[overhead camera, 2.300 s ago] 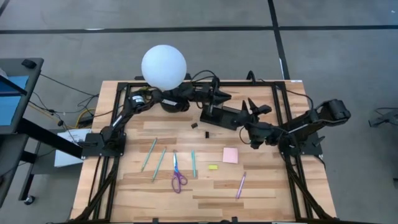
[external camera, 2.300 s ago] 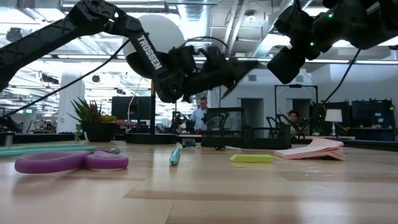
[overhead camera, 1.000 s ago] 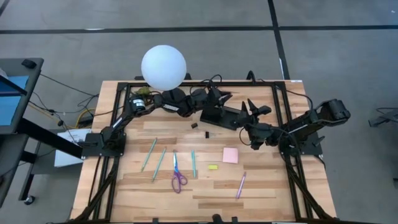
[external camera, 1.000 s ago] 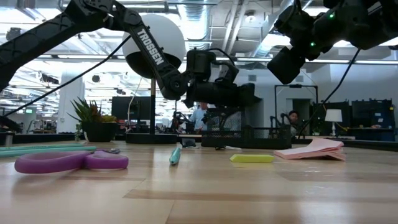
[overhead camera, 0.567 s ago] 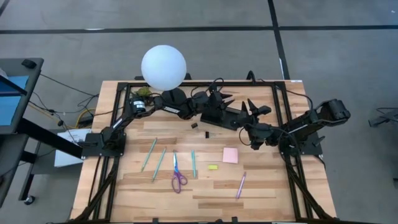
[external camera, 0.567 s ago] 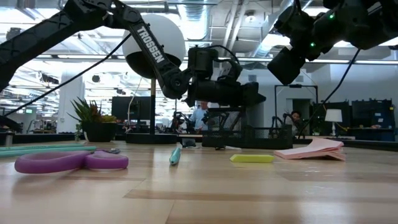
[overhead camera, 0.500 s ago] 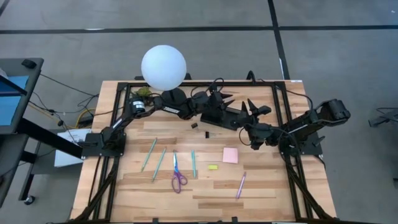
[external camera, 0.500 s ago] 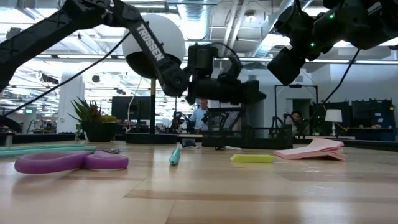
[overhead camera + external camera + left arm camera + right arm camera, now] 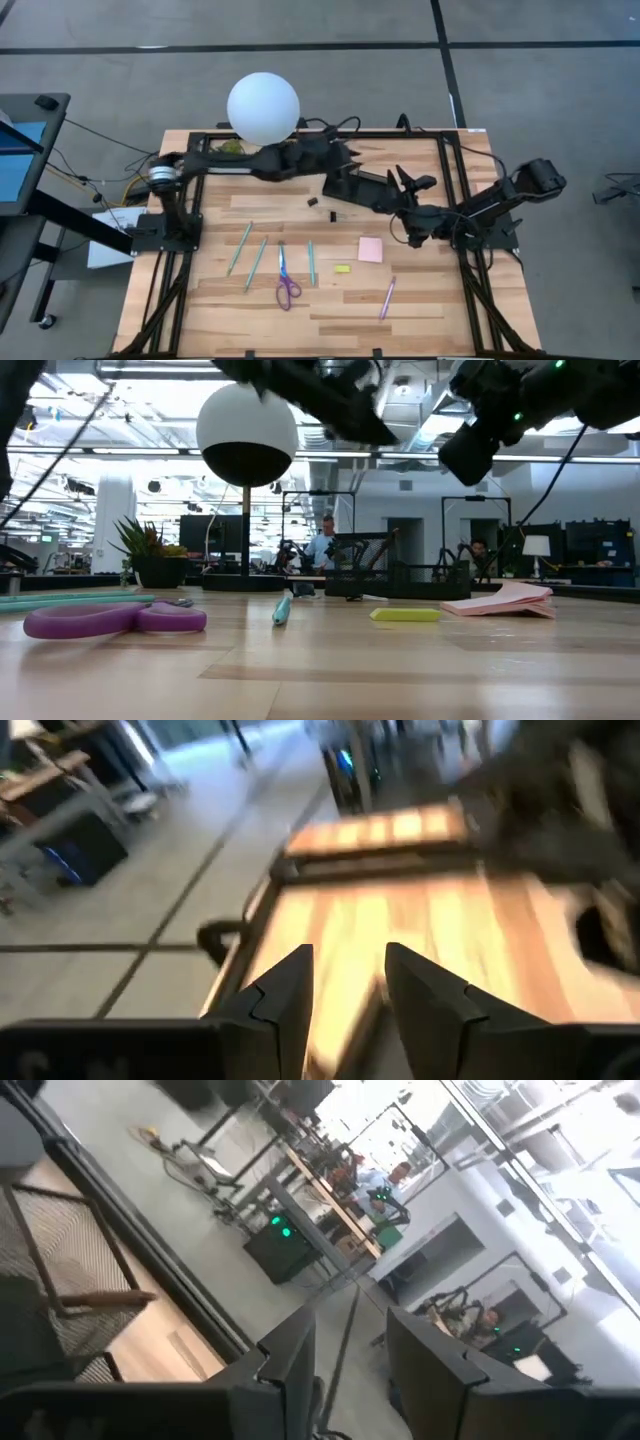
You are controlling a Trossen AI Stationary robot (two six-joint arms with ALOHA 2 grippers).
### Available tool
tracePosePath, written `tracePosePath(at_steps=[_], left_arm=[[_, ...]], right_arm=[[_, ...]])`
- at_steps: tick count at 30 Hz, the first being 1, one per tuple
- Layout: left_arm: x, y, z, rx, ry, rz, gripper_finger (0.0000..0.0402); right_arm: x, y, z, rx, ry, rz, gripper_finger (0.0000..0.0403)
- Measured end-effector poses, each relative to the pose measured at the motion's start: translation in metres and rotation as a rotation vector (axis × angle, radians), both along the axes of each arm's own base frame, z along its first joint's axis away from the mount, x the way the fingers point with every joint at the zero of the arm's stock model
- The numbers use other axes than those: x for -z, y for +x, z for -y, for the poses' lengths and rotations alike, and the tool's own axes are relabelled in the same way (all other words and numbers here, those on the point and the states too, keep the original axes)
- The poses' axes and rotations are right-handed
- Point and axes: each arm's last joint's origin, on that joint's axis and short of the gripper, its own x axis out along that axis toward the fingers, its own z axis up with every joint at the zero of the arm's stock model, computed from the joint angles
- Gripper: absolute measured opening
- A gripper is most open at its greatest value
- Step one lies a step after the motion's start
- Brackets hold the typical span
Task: Pick and place office supplies into organizer
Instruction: Put the blue pencil into the black desk organizer
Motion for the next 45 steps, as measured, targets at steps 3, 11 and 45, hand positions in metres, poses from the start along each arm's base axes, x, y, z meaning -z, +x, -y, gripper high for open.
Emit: tracePosePath(at_steps=[3,11,45], left_arm=[[-0.03,-0.038,0.015,-0.028,-0.034,-0.122,0.0123],[-0.058,-0.16,0.06,-0.438,-0.182,-0.272,0.0123],[0.202,-0.261,0.185,-0.73,-0.581,-0.234,0.0123]], right_arm=[[-0.009,-0.006,-0.006,-0.031,0.013,0.041,0.0118],[-0.019,-0.016,-0.022,-0.115,0.033,0.091,0.0118],[-0.02,0.006,0.041,-0.275,0.038,0.308,0.0118]])
